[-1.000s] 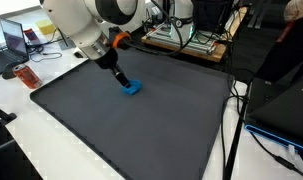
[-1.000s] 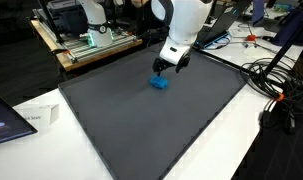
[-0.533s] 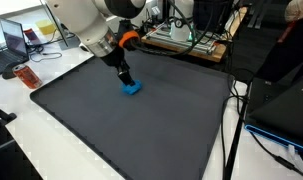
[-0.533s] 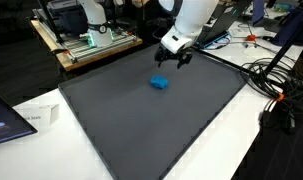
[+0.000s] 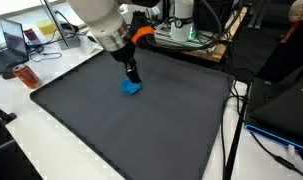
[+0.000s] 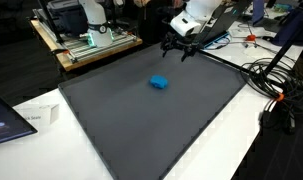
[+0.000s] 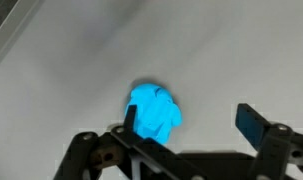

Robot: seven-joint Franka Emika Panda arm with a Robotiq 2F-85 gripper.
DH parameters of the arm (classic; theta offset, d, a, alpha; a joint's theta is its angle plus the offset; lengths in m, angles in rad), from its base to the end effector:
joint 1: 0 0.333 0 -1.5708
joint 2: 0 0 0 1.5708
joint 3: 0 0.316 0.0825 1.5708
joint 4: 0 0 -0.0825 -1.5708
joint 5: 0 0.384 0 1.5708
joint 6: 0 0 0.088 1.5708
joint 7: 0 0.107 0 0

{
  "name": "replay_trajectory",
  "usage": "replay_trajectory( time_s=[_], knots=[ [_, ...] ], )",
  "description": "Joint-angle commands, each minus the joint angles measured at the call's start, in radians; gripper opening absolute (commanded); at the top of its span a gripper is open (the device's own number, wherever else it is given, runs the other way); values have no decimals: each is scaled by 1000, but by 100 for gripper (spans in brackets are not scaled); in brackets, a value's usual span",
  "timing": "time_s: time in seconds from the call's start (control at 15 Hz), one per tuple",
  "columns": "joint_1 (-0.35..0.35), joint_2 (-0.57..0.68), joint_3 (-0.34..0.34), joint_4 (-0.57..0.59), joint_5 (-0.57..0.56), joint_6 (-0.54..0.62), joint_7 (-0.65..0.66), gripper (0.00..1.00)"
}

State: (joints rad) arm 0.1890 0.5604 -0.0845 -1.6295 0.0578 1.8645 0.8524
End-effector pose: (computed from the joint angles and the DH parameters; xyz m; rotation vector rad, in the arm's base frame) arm 0.6431 0.0776 0.2727 2.7508 -1.1116 -0.4330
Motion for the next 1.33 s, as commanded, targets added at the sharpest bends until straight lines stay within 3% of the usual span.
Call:
replay_trajectory(
  time_s=[0.0,0.8,1.27],
  knots=[
    [27,-78,3,-90,-64,44,87,100],
    [29,-182,19,-340,-94,359,219,100],
    [44,-254,-14,-481,-273,495,337,100]
  ],
)
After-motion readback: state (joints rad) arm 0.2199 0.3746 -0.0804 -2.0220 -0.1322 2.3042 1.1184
